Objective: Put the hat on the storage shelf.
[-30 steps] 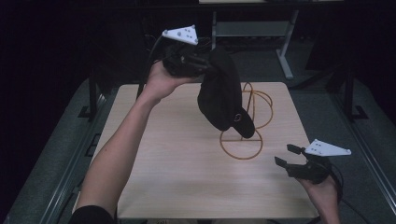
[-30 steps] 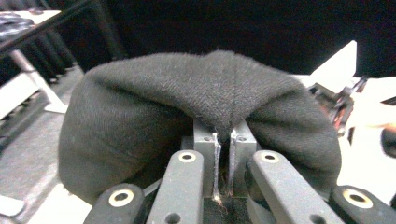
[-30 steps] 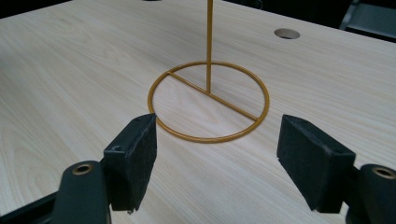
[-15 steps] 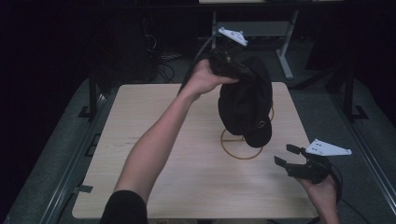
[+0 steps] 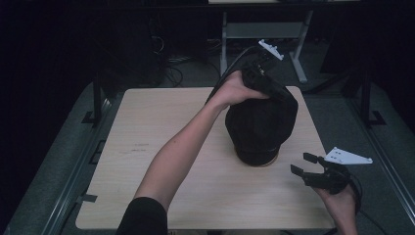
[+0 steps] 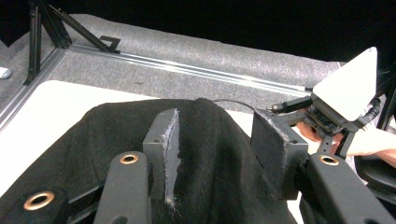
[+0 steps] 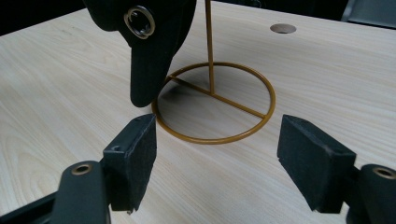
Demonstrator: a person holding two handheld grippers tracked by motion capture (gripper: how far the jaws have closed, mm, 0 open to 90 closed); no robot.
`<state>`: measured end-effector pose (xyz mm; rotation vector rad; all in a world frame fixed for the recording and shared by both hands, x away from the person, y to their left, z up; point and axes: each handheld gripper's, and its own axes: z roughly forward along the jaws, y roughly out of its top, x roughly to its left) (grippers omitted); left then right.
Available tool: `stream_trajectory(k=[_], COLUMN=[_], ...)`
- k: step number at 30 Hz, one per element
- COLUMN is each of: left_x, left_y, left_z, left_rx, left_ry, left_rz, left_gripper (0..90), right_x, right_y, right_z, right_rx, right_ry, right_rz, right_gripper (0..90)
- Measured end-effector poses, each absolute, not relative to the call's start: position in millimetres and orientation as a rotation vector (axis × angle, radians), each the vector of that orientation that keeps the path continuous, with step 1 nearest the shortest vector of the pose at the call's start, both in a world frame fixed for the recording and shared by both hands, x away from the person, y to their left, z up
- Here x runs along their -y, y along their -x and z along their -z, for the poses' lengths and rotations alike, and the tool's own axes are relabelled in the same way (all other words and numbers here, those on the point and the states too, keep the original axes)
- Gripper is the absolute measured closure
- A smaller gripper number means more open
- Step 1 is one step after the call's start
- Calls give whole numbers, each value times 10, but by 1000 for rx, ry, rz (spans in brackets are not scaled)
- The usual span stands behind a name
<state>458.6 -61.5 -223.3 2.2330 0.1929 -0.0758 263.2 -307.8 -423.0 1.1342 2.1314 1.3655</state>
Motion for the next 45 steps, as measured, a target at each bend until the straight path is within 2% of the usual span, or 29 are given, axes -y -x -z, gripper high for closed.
stream_trajectory(k=[12,45], left_x=[445,-117], left_y=[-4538,-4498], left_z=[2156,2171], left_rx=[-227,-300], left_ry=[-2228,-2217], left_rz=[30,-47], left_gripper=[427,357], right_x=[3073,2923], right_y=[-2616,-2675], right_z=[4229,4283], right_rx=[-2130,-2189], right_ry=[-1130,-1115], right_rz=[-1346,-1288], right_gripper=[266,259])
